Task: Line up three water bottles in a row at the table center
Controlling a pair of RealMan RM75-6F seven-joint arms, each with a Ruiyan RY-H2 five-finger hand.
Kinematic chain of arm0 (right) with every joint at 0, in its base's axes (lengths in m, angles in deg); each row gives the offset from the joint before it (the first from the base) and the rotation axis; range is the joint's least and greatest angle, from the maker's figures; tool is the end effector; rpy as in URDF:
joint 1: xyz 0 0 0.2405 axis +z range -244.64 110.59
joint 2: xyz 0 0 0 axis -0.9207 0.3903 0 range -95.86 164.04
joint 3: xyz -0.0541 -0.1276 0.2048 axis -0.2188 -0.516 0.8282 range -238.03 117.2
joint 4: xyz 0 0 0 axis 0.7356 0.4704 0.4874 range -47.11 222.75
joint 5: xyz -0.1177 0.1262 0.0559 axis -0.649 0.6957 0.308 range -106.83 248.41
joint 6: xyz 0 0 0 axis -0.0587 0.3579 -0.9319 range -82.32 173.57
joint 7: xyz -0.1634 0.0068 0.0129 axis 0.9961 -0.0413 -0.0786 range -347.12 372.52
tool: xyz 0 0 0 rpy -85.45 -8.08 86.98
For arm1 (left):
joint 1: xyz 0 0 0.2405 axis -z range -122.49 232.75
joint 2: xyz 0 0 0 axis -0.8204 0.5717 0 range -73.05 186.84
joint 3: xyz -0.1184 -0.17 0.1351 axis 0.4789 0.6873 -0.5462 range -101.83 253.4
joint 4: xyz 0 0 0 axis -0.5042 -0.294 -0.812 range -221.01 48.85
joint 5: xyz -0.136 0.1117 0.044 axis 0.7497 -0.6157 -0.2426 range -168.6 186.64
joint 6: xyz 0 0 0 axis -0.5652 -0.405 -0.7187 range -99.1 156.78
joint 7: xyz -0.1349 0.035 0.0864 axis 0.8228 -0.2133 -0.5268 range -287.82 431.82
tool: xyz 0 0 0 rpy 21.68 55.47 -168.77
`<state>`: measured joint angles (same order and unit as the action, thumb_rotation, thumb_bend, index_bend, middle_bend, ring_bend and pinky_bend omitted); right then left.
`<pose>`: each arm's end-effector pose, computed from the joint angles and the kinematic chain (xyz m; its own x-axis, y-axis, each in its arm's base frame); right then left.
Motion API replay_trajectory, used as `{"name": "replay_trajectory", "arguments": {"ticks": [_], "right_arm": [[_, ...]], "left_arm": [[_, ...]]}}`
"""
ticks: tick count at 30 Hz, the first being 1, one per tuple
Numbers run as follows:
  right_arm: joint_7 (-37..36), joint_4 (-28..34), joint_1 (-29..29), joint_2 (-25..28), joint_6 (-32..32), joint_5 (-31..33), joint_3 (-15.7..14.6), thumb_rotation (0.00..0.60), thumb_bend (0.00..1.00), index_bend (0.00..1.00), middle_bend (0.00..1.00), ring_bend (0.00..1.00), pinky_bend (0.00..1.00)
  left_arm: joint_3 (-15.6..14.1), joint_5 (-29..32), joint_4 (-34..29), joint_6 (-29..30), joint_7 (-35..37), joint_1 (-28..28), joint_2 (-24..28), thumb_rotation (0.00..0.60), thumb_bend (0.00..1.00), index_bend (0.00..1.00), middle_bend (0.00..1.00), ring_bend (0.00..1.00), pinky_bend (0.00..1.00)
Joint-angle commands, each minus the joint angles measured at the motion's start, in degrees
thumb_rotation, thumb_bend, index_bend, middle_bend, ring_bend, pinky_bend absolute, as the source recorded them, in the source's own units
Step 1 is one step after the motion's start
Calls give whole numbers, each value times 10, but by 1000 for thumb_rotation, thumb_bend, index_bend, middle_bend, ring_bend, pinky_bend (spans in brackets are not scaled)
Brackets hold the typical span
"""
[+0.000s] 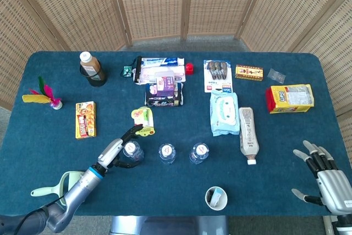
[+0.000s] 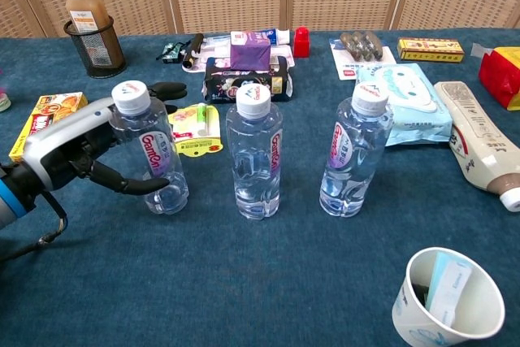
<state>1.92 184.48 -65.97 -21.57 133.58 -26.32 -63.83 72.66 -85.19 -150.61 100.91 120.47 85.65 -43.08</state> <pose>-0.2756 -0.1566 0.1970 0.2946 -0.1091 0.9494 -0.9524 -0.1144 0.2824 -0.1796 0.2726 -0.0369 -0.3044 0.5350 0.7882 0.8300 -0.2571 0.4950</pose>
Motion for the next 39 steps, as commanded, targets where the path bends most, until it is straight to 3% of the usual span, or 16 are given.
{"name": "replay_trajectory", "arguments": {"ticks": [1, 10, 15, 23, 29, 33, 36, 39], "right_arm": [[1, 1, 1, 0, -1, 0, 0, 600, 0, 171, 33, 0, 0], [4, 2, 0, 0, 0, -3, -2, 600, 0, 171, 37, 1, 0], [5, 2, -1, 0, 2, -4, -2, 600, 0, 171, 37, 3, 0], [9, 3, 0, -1, 2, -10, -4, 600, 0, 171, 37, 3, 0], [14, 5, -2, -2, 5, -15, -6, 600, 0, 171, 37, 4, 0], [20, 6, -4, -4, 9, -15, -5, 600, 0, 171, 37, 4, 0], [37, 6, -10, -9, 21, -7, 2, 600, 0, 171, 37, 4, 0], [60, 4, -19, -20, 46, 9, 18, 600, 0, 171, 37, 4, 0]], "left_arm": [[-1, -1, 1, 4, 6, -3, 4, 600, 244, 0, 0, 0, 170], [-14, -6, -2, 25, 26, -19, 23, 600, 218, 0, 0, 0, 159], [-25, -22, -20, 67, 30, -38, 56, 600, 207, 0, 0, 0, 148], [-39, -36, -96, 143, 12, -77, 160, 600, 206, 0, 0, 0, 112], [-34, -41, -178, 191, -31, -98, 253, 600, 205, 0, 0, 0, 90], [-32, -34, -264, 211, -138, -119, 340, 600, 175, 0, 0, 0, 57], [-40, 2, -345, 210, -292, -150, 410, 600, 126, 0, 0, 0, 10], [-39, 44, -395, 241, -436, -193, 439, 600, 108, 0, 0, 0, 0]]}}
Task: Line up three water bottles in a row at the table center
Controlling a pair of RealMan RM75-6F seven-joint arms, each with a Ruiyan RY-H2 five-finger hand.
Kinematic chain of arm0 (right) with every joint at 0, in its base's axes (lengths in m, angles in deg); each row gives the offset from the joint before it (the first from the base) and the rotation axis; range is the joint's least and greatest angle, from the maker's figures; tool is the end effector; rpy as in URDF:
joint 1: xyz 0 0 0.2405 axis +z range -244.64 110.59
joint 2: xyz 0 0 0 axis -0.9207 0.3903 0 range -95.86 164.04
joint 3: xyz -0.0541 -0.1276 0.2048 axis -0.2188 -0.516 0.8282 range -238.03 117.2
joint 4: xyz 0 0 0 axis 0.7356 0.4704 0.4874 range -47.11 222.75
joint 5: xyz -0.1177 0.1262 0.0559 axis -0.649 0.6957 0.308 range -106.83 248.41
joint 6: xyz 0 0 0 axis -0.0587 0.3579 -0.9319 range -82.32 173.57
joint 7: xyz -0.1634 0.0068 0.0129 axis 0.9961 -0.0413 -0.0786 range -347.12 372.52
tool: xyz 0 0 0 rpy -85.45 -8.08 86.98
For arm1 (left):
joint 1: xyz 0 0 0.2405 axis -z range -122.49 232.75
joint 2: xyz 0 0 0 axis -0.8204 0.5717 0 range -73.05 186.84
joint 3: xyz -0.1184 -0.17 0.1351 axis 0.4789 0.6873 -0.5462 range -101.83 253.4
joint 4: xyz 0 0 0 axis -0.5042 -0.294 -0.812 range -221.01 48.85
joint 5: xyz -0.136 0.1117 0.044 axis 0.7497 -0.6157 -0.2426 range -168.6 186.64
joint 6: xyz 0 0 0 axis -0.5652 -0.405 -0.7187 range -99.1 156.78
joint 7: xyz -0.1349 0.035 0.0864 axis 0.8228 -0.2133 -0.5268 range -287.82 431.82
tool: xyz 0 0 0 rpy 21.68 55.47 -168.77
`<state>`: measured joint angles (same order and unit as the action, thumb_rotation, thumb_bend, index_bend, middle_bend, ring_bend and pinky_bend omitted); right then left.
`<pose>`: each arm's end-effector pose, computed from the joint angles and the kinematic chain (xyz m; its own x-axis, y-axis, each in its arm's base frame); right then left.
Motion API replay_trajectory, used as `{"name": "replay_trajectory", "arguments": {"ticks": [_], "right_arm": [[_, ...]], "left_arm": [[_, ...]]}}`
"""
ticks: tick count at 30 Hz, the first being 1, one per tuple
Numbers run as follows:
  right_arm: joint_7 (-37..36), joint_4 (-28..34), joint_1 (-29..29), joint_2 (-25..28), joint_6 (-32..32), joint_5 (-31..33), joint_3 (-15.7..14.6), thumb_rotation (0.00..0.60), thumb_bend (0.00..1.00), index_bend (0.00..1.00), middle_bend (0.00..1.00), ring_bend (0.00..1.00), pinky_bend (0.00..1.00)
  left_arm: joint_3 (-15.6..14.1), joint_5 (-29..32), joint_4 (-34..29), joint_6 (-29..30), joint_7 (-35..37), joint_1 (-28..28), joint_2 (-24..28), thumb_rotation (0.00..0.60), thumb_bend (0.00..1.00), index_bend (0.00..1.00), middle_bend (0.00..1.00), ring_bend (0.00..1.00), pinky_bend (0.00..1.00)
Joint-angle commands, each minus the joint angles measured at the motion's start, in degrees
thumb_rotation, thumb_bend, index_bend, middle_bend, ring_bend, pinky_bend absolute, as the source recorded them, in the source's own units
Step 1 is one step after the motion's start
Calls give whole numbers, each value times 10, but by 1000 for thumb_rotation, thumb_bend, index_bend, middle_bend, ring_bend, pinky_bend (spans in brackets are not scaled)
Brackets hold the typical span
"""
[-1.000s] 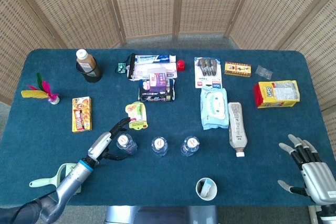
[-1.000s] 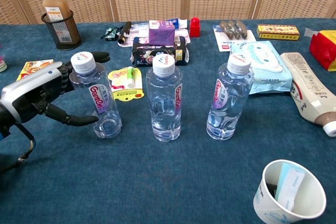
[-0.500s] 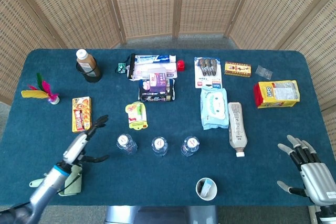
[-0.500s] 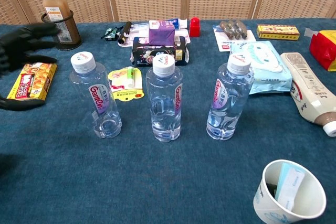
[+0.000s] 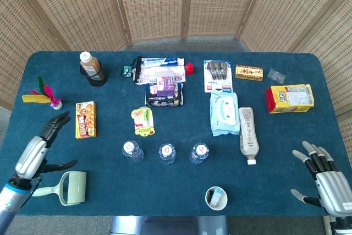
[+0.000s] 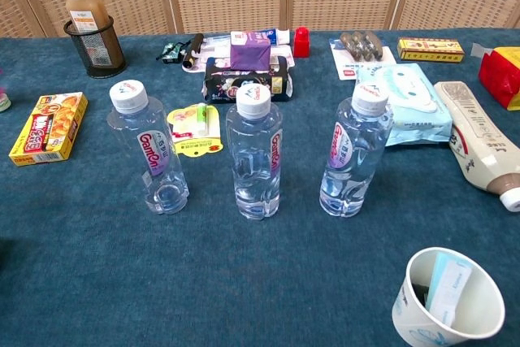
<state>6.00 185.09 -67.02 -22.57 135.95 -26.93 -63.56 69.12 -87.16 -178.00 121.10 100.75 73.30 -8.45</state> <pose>-0.2708 -0.1527 0.1974 0.3308 -0.0632 0.9416 -0.9391 -0.1207 0.3218 -0.2253 0.2229 0.1594 -0.0673 0.1452 0.9871 0.9257 -0.3601 0.1161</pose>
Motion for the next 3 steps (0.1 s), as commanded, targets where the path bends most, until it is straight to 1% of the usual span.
{"name": "replay_trajectory", "arguments": {"ticks": [1, 3], "right_arm": [[34, -6, -13, -19, 34, 22, 23, 600, 0, 171, 37, 4, 0], [51, -11, -18, -31, 49, 29, 33, 600, 0, 172, 37, 3, 0]], "left_arm": [[-3, 68, -133, 54, -280, -85, 90, 600, 106, 0, 0, 0, 0], [-3, 70, -142, 64, -310, -100, 87, 600, 105, 0, 0, 0, 0]]}}
